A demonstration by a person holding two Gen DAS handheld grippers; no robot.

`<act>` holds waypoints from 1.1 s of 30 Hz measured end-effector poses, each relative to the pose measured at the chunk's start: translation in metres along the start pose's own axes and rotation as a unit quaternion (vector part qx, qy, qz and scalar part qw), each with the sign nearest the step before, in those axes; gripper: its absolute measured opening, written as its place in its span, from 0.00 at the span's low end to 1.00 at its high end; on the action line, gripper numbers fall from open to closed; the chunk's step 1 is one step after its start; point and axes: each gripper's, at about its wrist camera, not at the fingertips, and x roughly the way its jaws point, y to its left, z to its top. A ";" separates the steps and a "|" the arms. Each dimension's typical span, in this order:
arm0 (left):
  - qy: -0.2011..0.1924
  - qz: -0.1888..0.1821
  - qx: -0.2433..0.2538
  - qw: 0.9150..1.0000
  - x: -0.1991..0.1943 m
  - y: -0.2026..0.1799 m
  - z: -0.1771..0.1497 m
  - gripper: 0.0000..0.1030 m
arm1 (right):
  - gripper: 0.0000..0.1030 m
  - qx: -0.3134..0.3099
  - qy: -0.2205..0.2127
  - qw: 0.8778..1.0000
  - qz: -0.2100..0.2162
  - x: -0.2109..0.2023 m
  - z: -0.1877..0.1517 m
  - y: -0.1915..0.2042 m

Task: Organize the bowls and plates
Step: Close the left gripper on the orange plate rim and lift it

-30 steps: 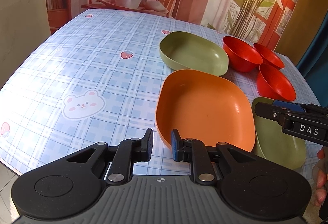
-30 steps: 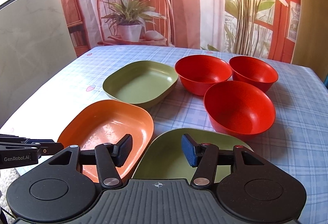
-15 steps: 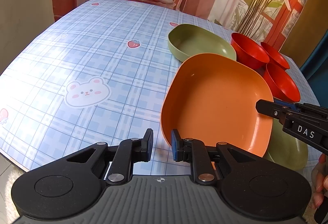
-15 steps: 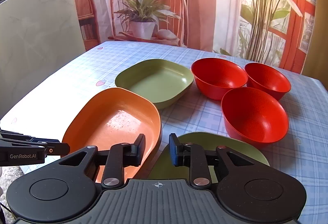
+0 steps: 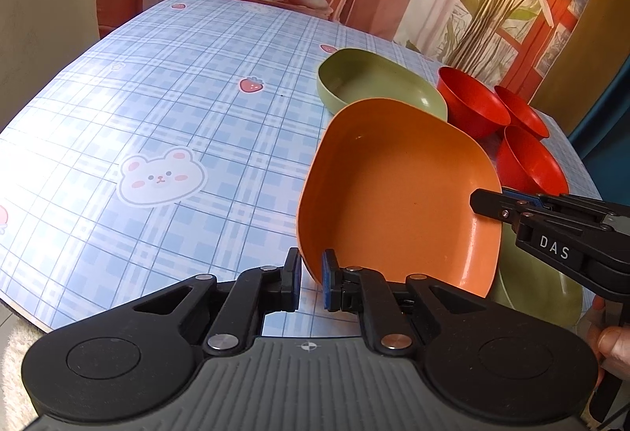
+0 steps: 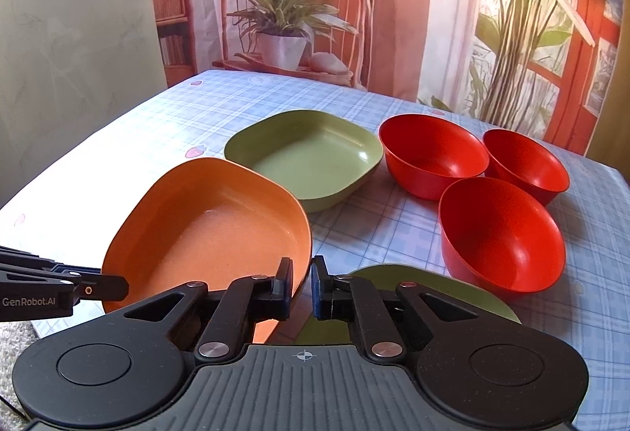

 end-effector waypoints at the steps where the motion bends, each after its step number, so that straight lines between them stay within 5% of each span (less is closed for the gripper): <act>1: -0.001 0.001 0.001 1.000 0.000 0.000 0.000 0.11 | 0.08 -0.001 0.002 1.000 -0.001 0.002 0.001 0.000; 33: -0.031 0.012 0.017 0.999 -0.016 -0.005 0.018 0.11 | 0.09 0.035 0.002 0.999 0.014 0.008 0.012 -0.011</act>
